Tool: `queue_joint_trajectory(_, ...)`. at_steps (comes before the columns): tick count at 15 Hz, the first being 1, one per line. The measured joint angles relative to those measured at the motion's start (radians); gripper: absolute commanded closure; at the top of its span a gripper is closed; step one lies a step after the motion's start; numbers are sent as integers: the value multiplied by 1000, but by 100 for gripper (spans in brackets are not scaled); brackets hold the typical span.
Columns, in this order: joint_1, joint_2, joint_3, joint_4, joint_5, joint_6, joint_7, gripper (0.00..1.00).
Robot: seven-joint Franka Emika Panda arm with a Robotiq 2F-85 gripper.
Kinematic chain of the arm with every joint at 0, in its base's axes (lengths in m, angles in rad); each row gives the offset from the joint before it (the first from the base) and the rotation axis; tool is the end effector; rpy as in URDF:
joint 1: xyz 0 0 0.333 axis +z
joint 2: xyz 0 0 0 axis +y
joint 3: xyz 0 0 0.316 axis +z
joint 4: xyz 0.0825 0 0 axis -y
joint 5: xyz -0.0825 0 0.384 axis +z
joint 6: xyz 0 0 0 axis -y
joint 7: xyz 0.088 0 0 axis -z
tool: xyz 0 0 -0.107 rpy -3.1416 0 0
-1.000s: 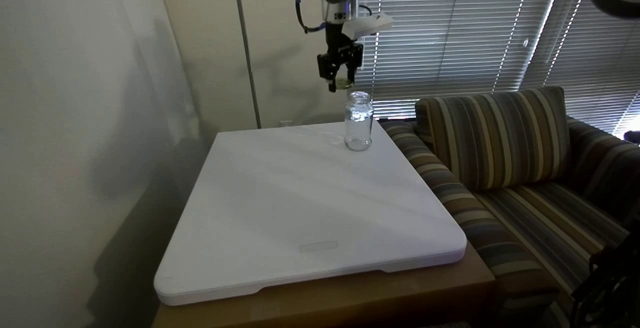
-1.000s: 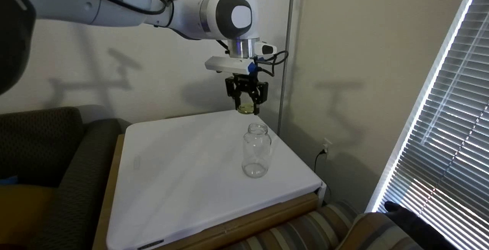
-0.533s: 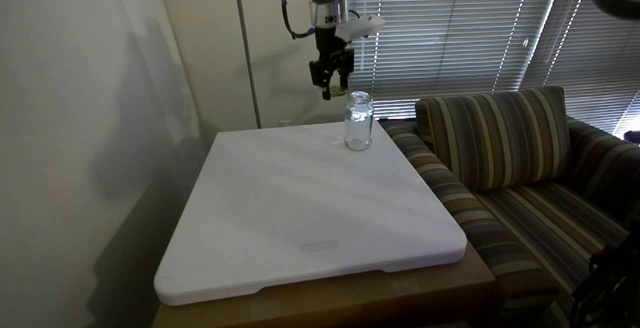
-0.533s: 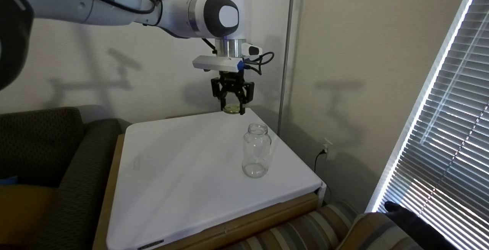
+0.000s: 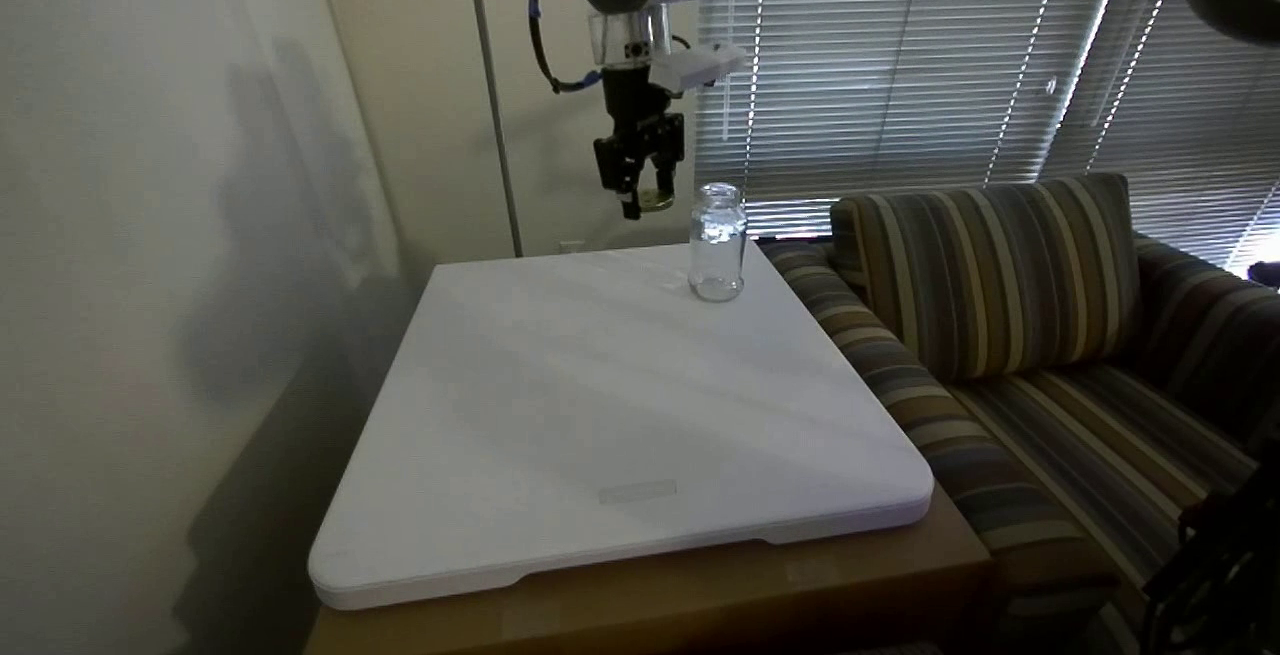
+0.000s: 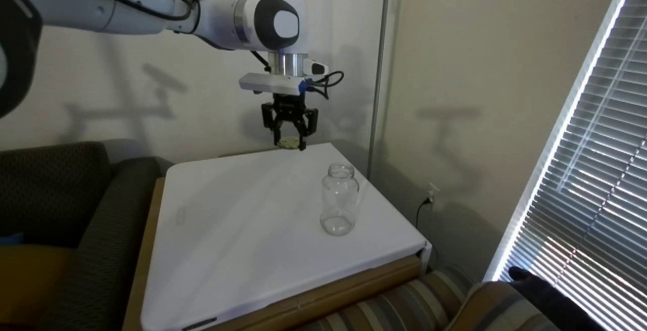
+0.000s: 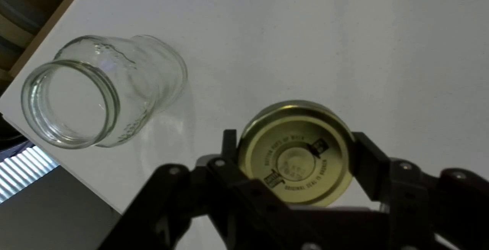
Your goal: Remove the lid from the glass jar
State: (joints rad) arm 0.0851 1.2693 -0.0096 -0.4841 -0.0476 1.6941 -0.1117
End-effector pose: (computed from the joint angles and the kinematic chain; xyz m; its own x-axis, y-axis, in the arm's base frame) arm 0.7981 0.0605 0.2476 0.9781 0.1976 -0.0653 0.2009 -0.9784 0.0490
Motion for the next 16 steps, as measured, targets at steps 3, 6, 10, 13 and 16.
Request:
queue_joint_trajectory(3, 14, 14, 8, -1, 1, 17, 8, 53)
queue_joint_trajectory(6, 28, 39, 12, -1, 2, 59, 26, 53)
queue_joint_trajectory(10, 46, 111, 13, 47, 2, 82, 56, 53)
queue_joint_trajectory(13, 50, 175, 16, 100, 6, 85, 73, 53)
queue_joint_trajectory(16, 50, 209, 17, 109, 14, 124, 81, 53)
